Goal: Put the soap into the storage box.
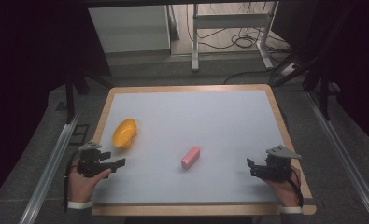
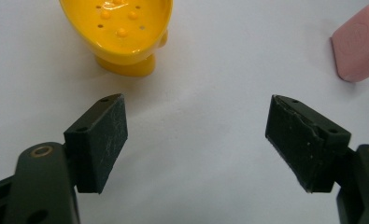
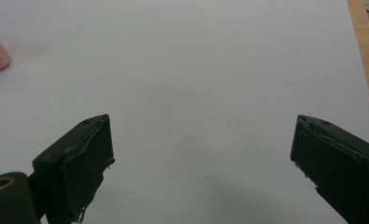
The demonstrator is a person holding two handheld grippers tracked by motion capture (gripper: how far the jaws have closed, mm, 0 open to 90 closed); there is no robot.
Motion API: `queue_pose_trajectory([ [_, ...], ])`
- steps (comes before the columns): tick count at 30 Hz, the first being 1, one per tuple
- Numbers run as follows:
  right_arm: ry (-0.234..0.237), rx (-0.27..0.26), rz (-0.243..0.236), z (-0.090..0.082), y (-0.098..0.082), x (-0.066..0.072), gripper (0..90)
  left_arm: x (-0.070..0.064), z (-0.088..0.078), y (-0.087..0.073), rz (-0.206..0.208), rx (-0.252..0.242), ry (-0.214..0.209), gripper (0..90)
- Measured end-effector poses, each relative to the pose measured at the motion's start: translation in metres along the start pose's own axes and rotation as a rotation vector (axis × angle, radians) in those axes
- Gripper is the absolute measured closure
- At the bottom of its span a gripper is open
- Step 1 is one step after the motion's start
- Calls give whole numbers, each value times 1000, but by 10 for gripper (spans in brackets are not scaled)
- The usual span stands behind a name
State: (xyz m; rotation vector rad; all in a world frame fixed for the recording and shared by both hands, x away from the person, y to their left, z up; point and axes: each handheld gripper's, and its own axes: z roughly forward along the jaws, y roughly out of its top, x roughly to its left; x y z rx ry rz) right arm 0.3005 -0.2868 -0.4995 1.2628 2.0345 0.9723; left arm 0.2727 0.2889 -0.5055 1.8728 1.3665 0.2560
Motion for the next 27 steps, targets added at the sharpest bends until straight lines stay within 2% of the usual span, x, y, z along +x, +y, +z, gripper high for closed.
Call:
queue_pose_trajectory([
  [5,13,-11,-9,2,3,-3,72,1,-2,-3,-2,6,3,223],
  [14,7,-14,2,2,0,-4,75,-1,-13,-4,-5,-24,4,223],
  [22,1,-15,11,-1,-2,-9,83,0,-7,-2,2,-7,11,223],
  [27,-9,-4,10,-2,-4,-11,82,0,-7,-2,5,-14,15,225],
])
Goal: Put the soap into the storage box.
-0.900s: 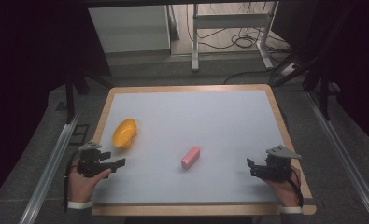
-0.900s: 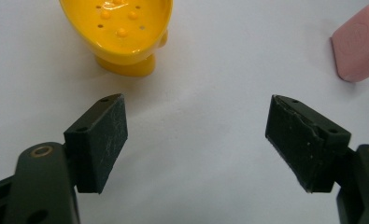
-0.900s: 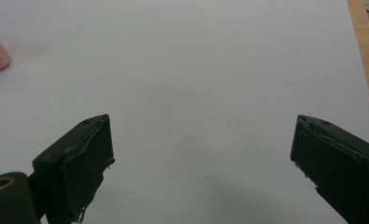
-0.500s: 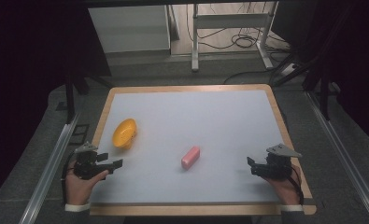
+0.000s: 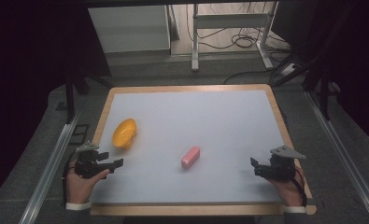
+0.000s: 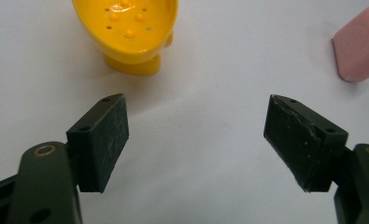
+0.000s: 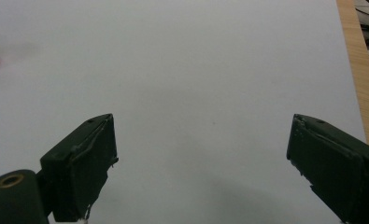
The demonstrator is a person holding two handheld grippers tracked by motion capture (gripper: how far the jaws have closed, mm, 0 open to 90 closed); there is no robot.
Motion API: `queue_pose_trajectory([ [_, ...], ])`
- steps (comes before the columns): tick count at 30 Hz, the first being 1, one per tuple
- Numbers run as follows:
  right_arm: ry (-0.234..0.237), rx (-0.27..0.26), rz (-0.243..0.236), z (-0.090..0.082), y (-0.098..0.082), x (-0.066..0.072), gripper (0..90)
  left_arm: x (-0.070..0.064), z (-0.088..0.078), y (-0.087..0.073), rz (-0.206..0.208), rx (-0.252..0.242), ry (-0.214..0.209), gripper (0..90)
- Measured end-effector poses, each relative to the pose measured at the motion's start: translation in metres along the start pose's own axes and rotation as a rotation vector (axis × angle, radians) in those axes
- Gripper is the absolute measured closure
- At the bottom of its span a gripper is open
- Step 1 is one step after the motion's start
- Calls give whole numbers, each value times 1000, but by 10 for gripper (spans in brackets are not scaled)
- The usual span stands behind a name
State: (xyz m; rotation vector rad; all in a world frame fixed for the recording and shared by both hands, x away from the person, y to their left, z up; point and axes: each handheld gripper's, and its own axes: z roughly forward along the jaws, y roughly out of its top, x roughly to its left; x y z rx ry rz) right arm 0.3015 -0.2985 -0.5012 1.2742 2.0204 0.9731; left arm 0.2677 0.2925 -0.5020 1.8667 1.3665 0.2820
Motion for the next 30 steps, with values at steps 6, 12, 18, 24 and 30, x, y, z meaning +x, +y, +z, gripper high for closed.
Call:
queue_pose_trajectory([
  [6,2,-2,4,-1,-1,-1,82,-4,-3,1,5,-9,13,226],
  [12,26,0,-12,1,-4,-2,82,-10,-7,5,2,-11,22,227],
  [18,35,7,-28,2,-5,-2,82,-12,-9,8,-17,-21,36,226],
  [24,18,12,-17,0,-4,-5,82,-18,-10,16,13,-8,21,224],
  [30,-3,10,-8,-3,-6,-8,82,-22,-14,26,28,0,19,220],
])
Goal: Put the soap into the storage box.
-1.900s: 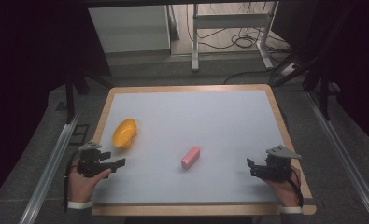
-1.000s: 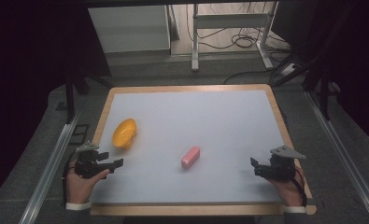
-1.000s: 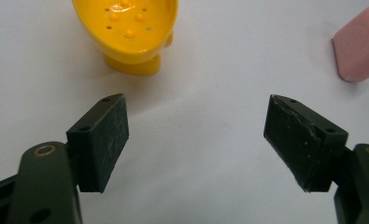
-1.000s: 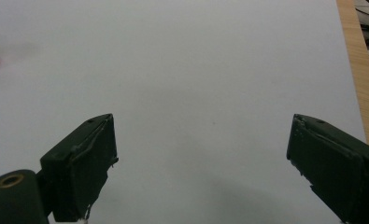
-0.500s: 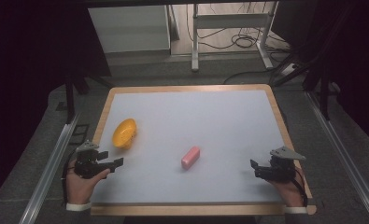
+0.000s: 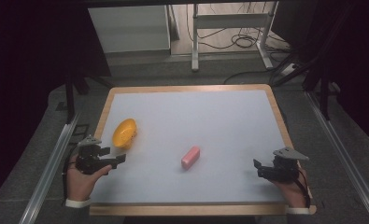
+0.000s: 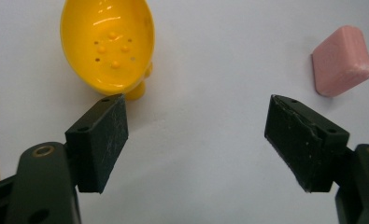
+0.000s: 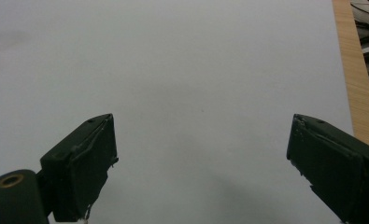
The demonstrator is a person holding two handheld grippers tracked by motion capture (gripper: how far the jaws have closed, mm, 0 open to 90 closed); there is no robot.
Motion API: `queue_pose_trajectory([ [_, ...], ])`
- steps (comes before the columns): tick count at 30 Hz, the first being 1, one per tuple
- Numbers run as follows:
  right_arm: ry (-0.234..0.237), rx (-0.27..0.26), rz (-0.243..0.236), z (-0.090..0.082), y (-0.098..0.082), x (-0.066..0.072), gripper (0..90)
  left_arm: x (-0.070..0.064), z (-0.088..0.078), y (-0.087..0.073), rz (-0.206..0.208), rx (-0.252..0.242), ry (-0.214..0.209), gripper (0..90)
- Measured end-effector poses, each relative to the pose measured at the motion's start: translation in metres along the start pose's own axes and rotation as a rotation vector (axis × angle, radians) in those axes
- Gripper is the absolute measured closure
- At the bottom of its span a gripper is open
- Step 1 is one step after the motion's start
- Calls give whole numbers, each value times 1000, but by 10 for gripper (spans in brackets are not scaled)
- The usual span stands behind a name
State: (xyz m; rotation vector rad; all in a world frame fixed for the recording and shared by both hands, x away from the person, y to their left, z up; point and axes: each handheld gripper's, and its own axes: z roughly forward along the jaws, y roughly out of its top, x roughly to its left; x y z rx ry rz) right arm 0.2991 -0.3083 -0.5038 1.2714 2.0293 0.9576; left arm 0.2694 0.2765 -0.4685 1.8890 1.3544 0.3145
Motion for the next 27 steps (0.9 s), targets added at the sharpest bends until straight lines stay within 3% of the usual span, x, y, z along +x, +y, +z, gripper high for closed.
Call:
queue_pose_trajectory([
  [8,-9,4,-1,-3,-2,-1,82,-11,-4,15,16,7,3,223],
  [27,-9,12,-10,-1,-4,-1,82,-29,1,30,68,48,-11,221],
])
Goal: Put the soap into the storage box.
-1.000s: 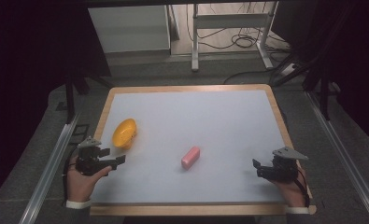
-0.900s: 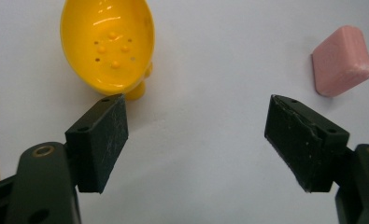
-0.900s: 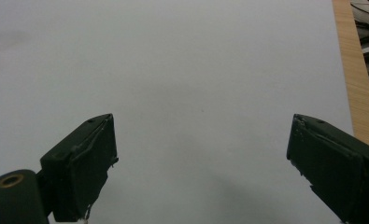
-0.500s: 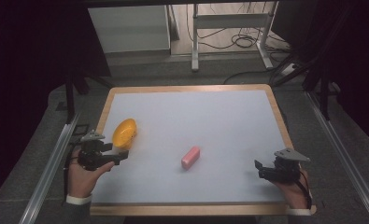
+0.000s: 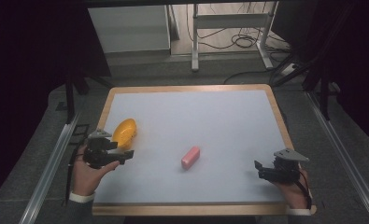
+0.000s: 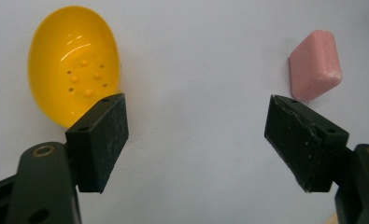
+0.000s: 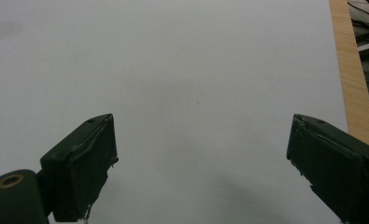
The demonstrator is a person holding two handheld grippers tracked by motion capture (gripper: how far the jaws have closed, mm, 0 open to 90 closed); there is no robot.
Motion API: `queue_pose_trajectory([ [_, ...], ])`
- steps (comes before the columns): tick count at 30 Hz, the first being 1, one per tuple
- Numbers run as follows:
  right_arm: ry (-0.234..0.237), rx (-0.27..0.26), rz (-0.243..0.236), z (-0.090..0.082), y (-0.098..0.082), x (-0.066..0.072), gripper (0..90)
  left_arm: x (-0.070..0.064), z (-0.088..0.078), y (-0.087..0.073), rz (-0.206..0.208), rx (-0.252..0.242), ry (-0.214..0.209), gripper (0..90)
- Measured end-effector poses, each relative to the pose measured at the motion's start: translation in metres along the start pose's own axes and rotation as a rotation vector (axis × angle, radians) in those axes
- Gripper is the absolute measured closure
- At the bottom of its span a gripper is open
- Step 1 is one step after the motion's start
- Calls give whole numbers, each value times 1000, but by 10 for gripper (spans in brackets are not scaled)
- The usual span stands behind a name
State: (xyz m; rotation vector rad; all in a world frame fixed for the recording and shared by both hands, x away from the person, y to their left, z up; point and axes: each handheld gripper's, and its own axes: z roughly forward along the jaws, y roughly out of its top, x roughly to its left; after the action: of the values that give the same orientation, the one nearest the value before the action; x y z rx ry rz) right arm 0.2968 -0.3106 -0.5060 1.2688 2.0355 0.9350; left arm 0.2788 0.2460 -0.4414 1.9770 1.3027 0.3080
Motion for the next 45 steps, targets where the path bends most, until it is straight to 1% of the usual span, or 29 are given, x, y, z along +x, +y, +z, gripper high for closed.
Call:
queue_pose_trajectory([
  [11,-3,0,1,-1,0,-1,83,-14,7,10,42,25,-8,221],
  [13,-4,0,1,-1,0,-1,82,-16,8,12,52,28,-11,220],
  [14,-6,1,3,-1,0,-1,82,-18,10,14,63,29,-14,219],
  [17,-8,3,3,-1,-1,-2,82,-20,11,15,67,31,-18,217],
  [24,-7,3,1,-1,-1,-2,83,-28,17,20,93,46,-25,217],
  [32,-8,5,0,-1,-1,-2,83,-39,24,28,134,69,-33,216],
  [34,-8,7,0,0,-1,-2,83,-41,25,29,138,70,-33,217],
  [35,-8,7,0,0,-1,-2,83,-42,26,30,131,68,-39,217],
  [37,-9,7,0,0,-2,-2,83,-43,28,31,142,74,-32,217],
  [45,-9,8,1,0,-2,-3,83,-52,35,35,160,87,-37,217],
])
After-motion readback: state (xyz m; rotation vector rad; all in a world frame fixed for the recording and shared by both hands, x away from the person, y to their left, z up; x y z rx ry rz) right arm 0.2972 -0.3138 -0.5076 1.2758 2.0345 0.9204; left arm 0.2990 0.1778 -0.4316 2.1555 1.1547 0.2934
